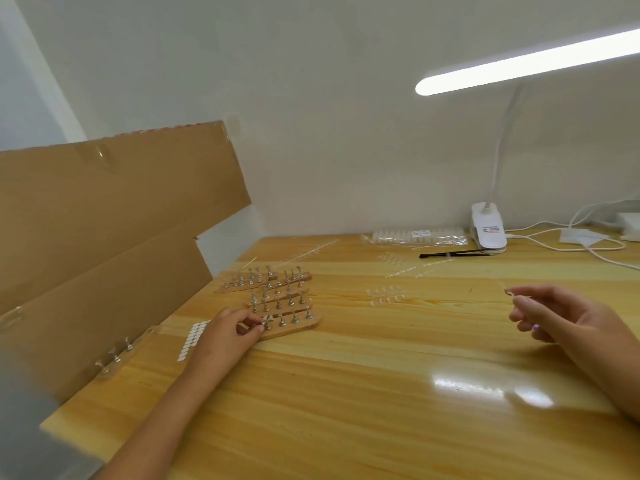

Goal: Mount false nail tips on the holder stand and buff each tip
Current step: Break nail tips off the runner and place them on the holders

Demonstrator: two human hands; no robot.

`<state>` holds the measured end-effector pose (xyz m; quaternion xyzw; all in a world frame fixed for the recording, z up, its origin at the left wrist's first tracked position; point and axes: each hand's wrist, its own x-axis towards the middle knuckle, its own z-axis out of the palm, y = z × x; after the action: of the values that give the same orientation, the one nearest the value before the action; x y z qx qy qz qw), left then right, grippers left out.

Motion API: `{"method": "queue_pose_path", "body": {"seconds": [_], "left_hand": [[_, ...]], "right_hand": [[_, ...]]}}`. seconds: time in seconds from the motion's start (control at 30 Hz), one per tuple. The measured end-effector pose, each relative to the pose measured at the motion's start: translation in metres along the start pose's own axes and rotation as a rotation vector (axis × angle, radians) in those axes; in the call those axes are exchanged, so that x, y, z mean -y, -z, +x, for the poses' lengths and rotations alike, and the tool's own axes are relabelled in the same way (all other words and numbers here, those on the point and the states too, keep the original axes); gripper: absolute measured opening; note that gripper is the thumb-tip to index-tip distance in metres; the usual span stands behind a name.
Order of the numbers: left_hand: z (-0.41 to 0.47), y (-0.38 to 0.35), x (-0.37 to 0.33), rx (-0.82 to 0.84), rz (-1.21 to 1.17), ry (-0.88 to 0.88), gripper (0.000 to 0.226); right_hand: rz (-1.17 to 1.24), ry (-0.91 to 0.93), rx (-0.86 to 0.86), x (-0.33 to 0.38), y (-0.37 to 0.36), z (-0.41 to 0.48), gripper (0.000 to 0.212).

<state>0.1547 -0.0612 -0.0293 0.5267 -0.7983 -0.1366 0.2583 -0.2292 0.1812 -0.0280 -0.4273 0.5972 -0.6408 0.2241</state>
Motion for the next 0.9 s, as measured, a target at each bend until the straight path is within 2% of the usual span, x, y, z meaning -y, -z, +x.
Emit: {"method": "queue_pose_path", "body": {"seconds": [0.2, 0.4, 0.53, 0.67, 0.8, 0.9], "left_hand": [[-0.003, -0.018, -0.023, 0.042, 0.006, -0.089, 0.007], [0.008, -0.031, -0.050, 0.082, 0.048, -0.131, 0.004], [0.008, -0.040, -0.072, 0.099, 0.017, -0.142, 0.014], [-0.006, -0.059, -0.103, 0.156, -0.011, -0.256, 0.014], [-0.012, -0.074, -0.128, 0.183, -0.002, -0.390, 0.009], [-0.008, -0.077, -0.133, 0.205, -0.032, -0.395, 0.009]], "right_hand": [[0.009, -0.029, -0.018, 0.004, -0.002, -0.001, 0.018], [0.027, -0.032, -0.005, 0.010, -0.003, -0.006, 0.027], [0.046, -0.043, -0.020, 0.009, -0.003, -0.005, 0.026], [0.044, -0.049, -0.026, 0.009, -0.004, -0.005, 0.018], [0.048, -0.051, -0.027, 0.011, -0.005, -0.005, 0.019], [0.050, -0.054, -0.028, 0.011, -0.004, -0.005, 0.021]]}}
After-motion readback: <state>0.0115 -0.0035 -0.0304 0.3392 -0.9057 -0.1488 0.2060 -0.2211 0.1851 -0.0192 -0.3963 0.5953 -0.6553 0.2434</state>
